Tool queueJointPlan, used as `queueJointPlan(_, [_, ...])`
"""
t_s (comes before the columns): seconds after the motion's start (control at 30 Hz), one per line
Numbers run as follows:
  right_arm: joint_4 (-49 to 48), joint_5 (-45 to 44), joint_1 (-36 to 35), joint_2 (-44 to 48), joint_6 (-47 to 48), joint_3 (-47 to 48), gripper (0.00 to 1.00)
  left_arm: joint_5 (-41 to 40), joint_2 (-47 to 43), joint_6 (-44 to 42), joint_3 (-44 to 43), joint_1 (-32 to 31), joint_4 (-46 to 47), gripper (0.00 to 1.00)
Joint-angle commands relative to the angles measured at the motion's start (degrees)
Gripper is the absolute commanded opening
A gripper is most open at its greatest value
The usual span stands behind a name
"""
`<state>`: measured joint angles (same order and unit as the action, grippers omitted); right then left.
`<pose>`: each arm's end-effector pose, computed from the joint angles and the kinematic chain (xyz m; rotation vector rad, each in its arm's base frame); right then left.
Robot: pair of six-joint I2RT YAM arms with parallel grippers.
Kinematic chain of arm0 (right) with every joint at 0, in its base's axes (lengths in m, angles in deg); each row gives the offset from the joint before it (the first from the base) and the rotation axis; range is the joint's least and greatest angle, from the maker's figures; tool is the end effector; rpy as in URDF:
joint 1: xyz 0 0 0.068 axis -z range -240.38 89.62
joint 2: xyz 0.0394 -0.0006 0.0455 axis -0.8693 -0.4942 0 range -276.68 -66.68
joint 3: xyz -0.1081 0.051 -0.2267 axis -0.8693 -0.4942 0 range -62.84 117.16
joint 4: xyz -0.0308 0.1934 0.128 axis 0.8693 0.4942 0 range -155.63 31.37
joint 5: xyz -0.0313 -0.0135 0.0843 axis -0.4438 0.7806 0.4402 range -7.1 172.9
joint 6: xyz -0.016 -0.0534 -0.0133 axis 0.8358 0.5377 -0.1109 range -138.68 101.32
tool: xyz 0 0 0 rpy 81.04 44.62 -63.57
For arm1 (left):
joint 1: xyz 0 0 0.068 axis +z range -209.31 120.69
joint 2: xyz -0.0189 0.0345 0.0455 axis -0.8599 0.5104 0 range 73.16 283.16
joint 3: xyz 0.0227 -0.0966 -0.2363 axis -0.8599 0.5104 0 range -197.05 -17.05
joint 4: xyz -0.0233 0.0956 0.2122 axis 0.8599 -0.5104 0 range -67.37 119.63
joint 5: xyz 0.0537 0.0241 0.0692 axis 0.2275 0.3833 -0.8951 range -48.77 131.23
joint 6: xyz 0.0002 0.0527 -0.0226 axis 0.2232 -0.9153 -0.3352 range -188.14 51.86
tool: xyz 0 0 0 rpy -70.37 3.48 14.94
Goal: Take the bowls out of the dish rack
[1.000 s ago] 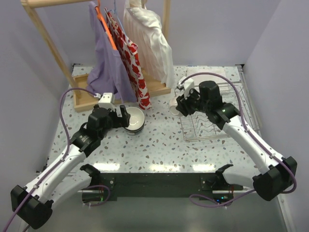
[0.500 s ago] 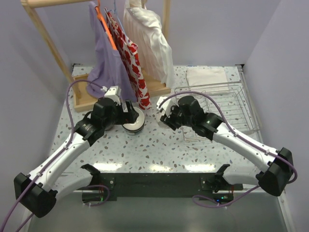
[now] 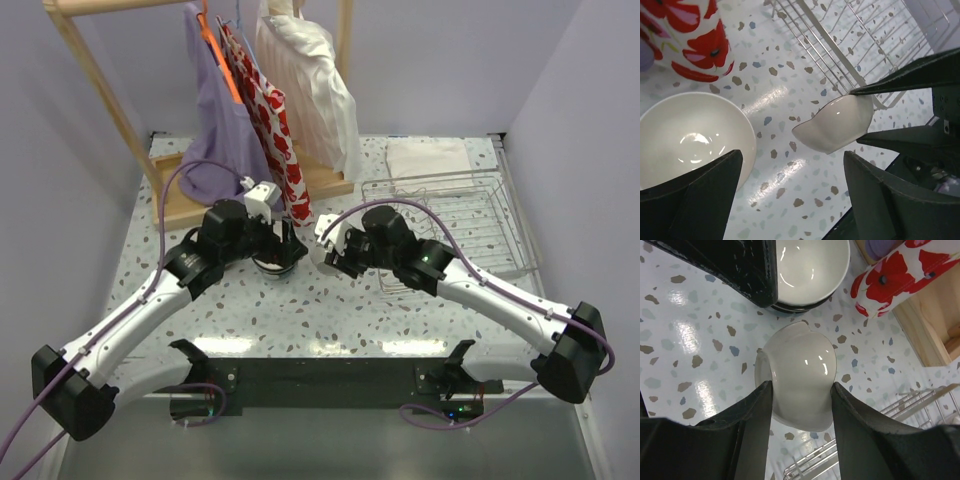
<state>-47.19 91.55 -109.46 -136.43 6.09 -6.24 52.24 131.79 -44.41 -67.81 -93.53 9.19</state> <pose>0.1625 0.1970 0.2947 -1.3584 1.6571 0.4101 0.1719 -0.1264 0.3002 0.3207 2.1351 -0.8052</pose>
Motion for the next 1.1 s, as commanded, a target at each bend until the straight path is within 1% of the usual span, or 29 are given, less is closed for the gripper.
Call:
queueJointPlan(0.0, [-3.14,6.55,-0.23,1.81,0.89,1.32,0.00,9.80,-0.63,-14.05,-1.44,-0.06,5.07,0.85])
queueJointPlan(0.03, [-3.23,7.08,-0.14,1.90,0.80,1.32,0.00,11.74,0.33,-16.06,-1.88,0.64,5.41,0.84])
queueJointPlan(0.07, [-3.14,8.13,-0.14,2.08,0.89,1.41,0.00,16.81,0.95,-16.95,-2.49,1.08,5.50,0.83])
queueJointPlan(0.13, [-2.79,9.02,-0.14,2.43,0.72,1.58,0.00,21.93,3.14,-18.62,-4.34,2.65,5.24,0.82])
queueJointPlan(0.17, [-2.70,9.63,-0.23,2.52,0.63,1.67,0.00,26.48,3.76,-19.15,-5.30,2.93,5.16,0.81])
queueJointPlan(0.27, [-2.44,10.34,-0.23,3.40,0.54,1.67,0.00,33.09,5.88,-21.61,-6.80,3.54,3.84,0.78])
queueJointPlan(0.37, [-2.70,10.69,-0.14,4.71,0.27,1.41,0.00,37.31,7.20,-23.02,-7.25,4.68,2.08,0.78])
queueJointPlan(0.53, [-3.14,11.57,-0.23,6.82,-0.16,1.06,0.00,41.19,8.34,-23.03,-6.89,8.19,1.20,0.77])
queueJointPlan(0.57, [-3.23,11.57,-0.14,7.00,-0.17,0.97,0.00,43.38,8.52,-22.59,-6.72,8.64,1.46,0.77])
queueJointPlan(0.77, [-4.28,12.18,-0.23,7.27,-0.78,0.27,0.00,52.78,10.71,-14.60,-4.44,9.34,9.10,0.74])
queueJointPlan(0.87, [-4.99,12.19,-0.23,7.35,-1.13,0.00,0.00,54.64,11.50,-12.48,-3.21,9.34,11.39,0.71])
queueJointPlan(1.07, [-5.69,12.36,-0.23,7.44,-1.22,-0.26,0.00,54.21,12.03,-11.07,-1.53,9.43,12.98,0.69])
